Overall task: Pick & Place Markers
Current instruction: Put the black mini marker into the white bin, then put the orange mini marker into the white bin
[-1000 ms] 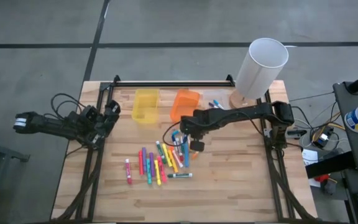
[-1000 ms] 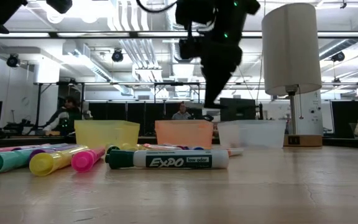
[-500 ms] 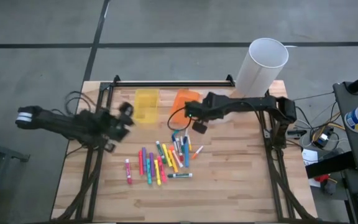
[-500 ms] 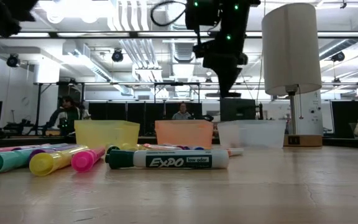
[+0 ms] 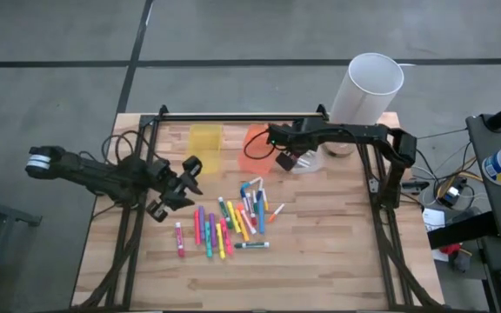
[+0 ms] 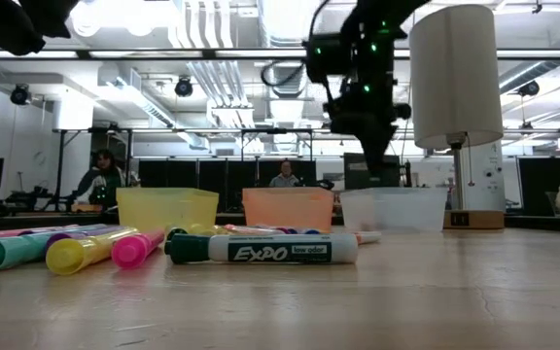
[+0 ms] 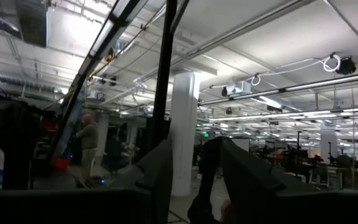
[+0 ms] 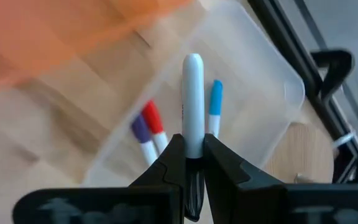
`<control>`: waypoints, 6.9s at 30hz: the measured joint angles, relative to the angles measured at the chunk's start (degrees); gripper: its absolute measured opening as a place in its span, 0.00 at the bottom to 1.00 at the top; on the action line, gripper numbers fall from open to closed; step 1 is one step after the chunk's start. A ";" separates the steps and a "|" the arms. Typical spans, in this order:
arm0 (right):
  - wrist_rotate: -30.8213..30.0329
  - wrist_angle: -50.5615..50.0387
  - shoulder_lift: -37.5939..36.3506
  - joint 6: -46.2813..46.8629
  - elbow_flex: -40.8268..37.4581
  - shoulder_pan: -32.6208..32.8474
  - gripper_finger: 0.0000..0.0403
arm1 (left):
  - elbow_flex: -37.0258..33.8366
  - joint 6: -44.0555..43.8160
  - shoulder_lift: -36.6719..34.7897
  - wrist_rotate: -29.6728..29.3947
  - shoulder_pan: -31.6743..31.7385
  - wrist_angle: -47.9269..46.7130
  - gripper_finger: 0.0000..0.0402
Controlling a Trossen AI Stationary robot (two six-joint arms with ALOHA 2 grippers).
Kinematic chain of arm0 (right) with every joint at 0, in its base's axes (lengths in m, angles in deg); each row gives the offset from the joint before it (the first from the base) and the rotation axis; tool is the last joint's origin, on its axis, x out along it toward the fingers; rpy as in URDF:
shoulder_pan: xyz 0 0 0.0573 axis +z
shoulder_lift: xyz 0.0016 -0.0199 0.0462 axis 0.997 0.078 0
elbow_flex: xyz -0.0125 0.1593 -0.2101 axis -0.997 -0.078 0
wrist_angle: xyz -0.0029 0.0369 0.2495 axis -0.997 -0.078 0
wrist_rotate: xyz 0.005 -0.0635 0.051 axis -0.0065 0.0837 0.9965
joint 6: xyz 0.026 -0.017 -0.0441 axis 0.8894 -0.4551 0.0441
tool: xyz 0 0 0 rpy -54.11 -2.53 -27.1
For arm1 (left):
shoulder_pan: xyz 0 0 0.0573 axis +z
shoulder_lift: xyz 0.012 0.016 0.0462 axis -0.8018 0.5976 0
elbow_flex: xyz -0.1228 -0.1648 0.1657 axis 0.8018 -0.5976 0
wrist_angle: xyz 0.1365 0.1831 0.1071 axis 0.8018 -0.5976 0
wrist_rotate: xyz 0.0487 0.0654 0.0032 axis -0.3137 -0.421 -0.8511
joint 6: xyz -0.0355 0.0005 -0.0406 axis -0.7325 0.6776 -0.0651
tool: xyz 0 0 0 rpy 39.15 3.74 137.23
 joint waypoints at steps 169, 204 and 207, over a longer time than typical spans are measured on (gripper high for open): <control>0.86 5.74 -23.63 -5.38 -3.90 14.10 0.06 | -0.02 -1.10 -0.47 -0.06 -0.02 -0.08 0.33; -1.48 2.20 -0.12 0.34 -5.12 -3.64 0.06 | -0.02 -1.86 -0.47 -0.03 -0.01 -0.11 0.33; -1.19 2.20 1.71 0.37 -5.17 -4.52 0.06 | -0.02 -1.86 -0.47 -0.03 -0.02 -0.10 0.33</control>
